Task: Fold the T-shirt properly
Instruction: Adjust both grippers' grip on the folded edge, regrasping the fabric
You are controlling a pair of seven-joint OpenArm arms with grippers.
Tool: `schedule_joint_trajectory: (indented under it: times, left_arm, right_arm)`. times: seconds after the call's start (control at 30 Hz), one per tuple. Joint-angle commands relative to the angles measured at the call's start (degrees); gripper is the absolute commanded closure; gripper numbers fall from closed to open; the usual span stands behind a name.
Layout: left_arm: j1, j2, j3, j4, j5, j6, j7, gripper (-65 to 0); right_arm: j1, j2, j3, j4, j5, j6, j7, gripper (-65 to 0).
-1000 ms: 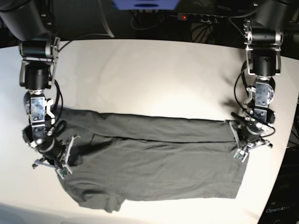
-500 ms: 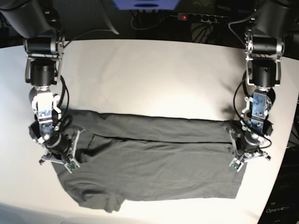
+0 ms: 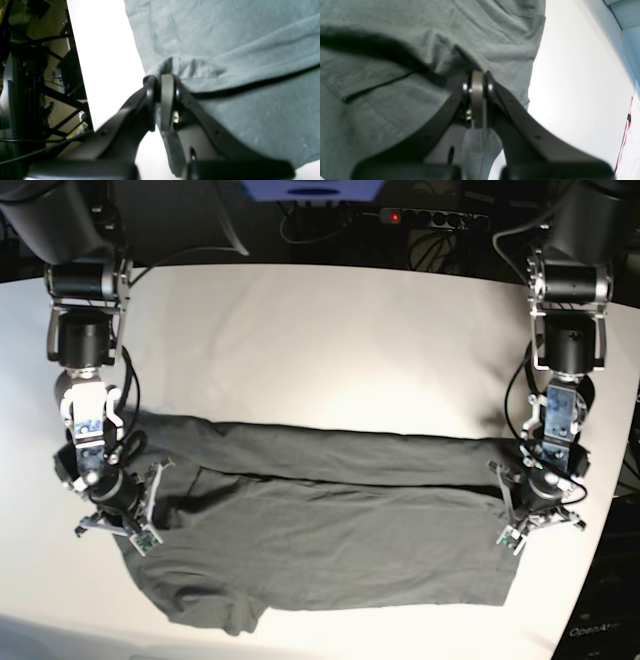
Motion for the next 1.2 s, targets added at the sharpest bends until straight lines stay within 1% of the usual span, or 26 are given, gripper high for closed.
schedule_joint_trajectory:
  times: [0.0, 0.23, 0.27, 0.3, 0.37, 0.57, 0.63, 0.7, 0.93, 1.07, 1.17]
  left_arm:
    - [-1.71, -0.95, -0.36, 0.88, 0.09, 0.8, -0.95, -2.3]
    - [-1.27, -0.95, -0.45, 0.88, 0.09, 0.8, -0.95, -2.5]
    - [-0.83, -1.39, -0.45, 0.88, 0.09, 0.8, -0.95, -2.5]
    - [-0.57, -1.83, -0.45, 0.88, 0.09, 0.8, -0.95, -2.6]
    - [-0.31, -2.01, -0.36, 0.88, 0.09, 0.8, -0.95, -2.6]
    - [1.1, -2.18, -0.45, 1.23, 0.09, 0.8, -0.95, -2.7]
    - [1.8, -2.62, -0.45, 1.58, 0.09, 0.8, -1.04, -2.7]
    - [1.89, -2.71, -0.45, 1.58, 0.09, 0.8, -1.04, -2.6]
    - [1.8, -2.89, -0.63, 1.67, -0.08, 0.8, -1.04, -2.5]
    - [2.33, -2.8, -4.58, 6.33, 0.01, 0.8, -1.04, -2.4]
    - [2.42, -2.62, -5.29, 8.35, -0.08, 0.8, -1.04, -2.4]
  right_arm:
    - [1.92, 0.71, 0.18, 0.91, 0.41, -0.41, 0.9, -0.9]
    - [1.92, 0.44, 0.18, 0.91, 0.41, -0.41, 0.9, -1.0]
    - [1.92, 0.44, 0.18, 0.91, 0.41, -0.41, 0.9, -1.6]
    - [1.92, 0.44, 0.18, 0.91, 0.32, -0.41, 0.9, -3.8]
    - [1.83, 0.44, 0.44, 0.91, -0.29, -0.5, 0.9, -10.2]
    - [0.96, 0.35, 0.44, 0.91, -1.53, -0.5, 0.81, -32.8]
    - [0.96, 0.35, 0.44, 0.91, -1.53, -0.5, 0.81, -37.1]
    - [0.6, 0.35, 0.44, 0.91, -1.53, -0.5, 0.81, -38.3]
    - [-1.15, 0.62, 0.53, 1.08, -1.53, -0.5, 0.72, -38.0]
    - [-2.3, 0.62, 0.53, 1.08, -1.44, -0.5, 0.72, -37.9]
    - [-2.91, 0.44, 0.53, 1.08, -1.44, -0.5, 0.72, -37.9]
